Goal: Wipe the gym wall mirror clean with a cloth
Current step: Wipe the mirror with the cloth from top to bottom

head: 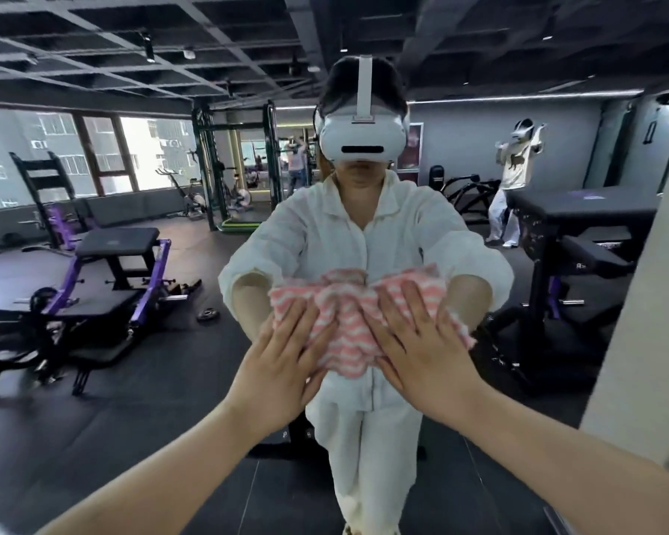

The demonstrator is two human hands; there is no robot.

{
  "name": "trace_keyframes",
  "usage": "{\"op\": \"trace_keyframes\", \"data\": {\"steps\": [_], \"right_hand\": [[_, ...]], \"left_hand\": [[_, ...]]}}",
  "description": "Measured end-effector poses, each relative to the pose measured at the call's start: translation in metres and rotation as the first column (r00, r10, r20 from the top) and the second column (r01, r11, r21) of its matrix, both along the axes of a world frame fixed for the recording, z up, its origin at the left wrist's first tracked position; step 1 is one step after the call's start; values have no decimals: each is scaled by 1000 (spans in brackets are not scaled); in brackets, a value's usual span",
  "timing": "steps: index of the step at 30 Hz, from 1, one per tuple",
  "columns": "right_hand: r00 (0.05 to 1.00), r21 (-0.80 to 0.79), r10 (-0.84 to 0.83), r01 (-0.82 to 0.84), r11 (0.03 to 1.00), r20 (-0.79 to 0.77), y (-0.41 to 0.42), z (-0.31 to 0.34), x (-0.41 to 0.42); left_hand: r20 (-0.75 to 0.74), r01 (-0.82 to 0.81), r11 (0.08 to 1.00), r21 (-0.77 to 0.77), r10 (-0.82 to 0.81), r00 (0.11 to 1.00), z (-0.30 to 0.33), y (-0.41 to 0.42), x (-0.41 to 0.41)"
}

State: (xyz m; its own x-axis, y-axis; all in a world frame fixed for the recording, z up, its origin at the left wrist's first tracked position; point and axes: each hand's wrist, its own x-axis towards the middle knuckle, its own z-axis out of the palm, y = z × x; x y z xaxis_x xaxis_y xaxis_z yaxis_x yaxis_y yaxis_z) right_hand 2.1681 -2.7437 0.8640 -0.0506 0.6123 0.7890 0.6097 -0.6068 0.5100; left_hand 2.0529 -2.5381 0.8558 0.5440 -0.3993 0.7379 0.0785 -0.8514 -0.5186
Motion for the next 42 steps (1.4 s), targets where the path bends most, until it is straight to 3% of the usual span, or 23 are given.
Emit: {"op": "trace_keyframes", "data": {"steps": [7,11,14,18,22,30,37,42], "right_hand": [[999,-222,36,-37,974,-8,-8,-61,1],[996,-347,1,-34,937,-94,-9,-85,1],[999,-443,24,-31,896,-21,-8,-105,2],[994,-407,101,-73,910,50,10,-127,9],[983,-298,138,-97,950,118,27,-123,12],[980,-29,191,-189,982,62,58,20,-15],[990,127,-129,121,984,55,87,167,-36],[993,264,-87,62,963,84,101,219,-40]], "left_hand": [[-101,-88,996,-15,86,991,-72,6,-19],[-164,-167,985,36,170,972,-105,11,-33],[-202,-219,971,98,235,951,-131,7,-42],[-109,-332,930,156,350,930,-146,2,-41],[-62,-403,912,78,408,911,-137,3,-41],[64,-322,924,-205,341,938,-17,28,-47],[272,-237,969,-70,247,930,145,73,-42],[248,-94,992,89,69,966,230,96,-39]]}}
